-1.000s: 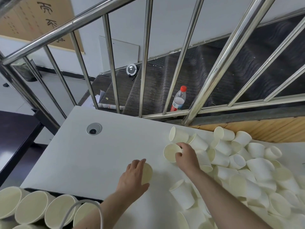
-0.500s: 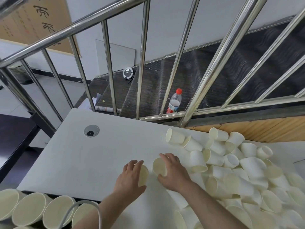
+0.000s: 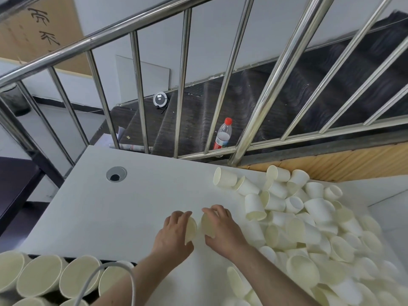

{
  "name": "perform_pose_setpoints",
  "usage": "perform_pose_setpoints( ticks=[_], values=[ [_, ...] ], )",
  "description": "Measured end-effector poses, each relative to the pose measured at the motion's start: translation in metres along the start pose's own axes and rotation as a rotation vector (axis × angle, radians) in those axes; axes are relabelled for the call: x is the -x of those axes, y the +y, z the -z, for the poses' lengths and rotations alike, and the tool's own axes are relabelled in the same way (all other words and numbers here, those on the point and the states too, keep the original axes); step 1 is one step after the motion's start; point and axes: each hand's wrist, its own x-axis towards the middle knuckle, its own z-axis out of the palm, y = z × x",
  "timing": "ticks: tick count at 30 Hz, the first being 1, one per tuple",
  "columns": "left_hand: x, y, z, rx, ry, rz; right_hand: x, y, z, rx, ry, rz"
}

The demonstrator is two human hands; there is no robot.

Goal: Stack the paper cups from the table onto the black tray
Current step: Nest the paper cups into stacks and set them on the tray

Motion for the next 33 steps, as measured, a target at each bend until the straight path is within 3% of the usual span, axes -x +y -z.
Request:
perform_pose_setpoints(
  ticks=[16, 25, 33],
  values=[
    [0.119, 0.028, 0.012, 0.026, 0.135, -0.071, 0.13, -0.037, 0.008, -0.029, 0.184, 0.018],
    [0.235, 0.018, 0.011, 0.045, 0.243, -0.068, 0.223, -0.077, -0.019, -0.064, 0.184, 0.077],
    [0.301, -0.017, 0.032, 0.012, 0.302, 0.007, 0.25, -0.135, -0.043, -0.112, 0.168, 0.152]
  ],
)
